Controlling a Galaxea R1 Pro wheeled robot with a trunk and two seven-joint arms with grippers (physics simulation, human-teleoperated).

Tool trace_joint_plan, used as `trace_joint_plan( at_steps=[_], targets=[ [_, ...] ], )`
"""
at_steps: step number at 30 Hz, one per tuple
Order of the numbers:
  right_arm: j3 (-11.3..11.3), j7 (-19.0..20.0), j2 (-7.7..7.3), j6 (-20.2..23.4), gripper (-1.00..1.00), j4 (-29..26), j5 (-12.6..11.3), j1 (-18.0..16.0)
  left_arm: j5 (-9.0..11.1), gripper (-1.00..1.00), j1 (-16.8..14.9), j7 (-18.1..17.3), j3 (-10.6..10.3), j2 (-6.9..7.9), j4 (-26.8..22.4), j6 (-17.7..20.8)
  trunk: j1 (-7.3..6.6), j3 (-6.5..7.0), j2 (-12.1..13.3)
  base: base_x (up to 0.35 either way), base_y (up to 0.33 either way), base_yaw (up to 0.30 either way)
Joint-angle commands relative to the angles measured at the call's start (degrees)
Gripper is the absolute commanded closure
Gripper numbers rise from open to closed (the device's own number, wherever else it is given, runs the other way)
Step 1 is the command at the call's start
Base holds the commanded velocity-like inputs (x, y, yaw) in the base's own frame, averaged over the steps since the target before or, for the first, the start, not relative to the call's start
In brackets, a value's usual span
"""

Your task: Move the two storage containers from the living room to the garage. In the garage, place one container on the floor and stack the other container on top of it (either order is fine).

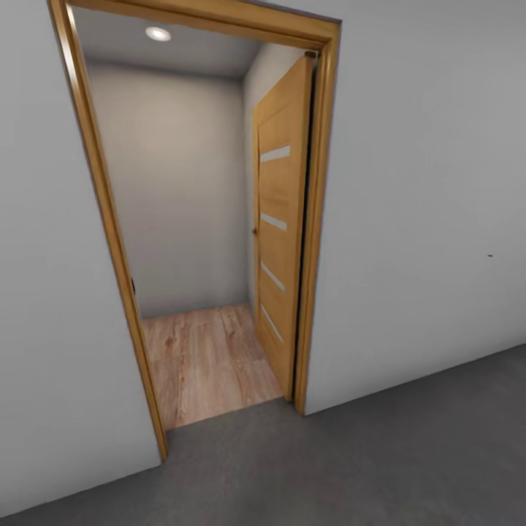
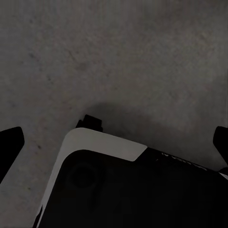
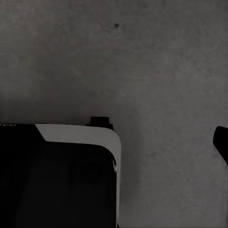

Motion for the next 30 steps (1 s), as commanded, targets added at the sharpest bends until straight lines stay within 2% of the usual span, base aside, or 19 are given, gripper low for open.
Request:
trace_joint_plan(
  at_steps=[1, 30],
  targets=[
    [0.49, 0.04, -0.02, -0.3, -1.0, 0.17, -0.49, -0.07, 0.33, -1.0, -0.06, -0.02, -0.15, 0.01, 0.02, -0.04, 0.04, -0.08, -0.05, 0.321, 0.0, 0.138],
    [1.01, -0.18, -0.15, -0.1, -1.0, 0.17, -0.02, -0.07, 0.33, -1.0, -0.06, -0.05, -0.16, -0.04, 0.02, -0.05, 0.04, -0.08, -0.05, 0.321, 0.0, 0.01]
  ],
)
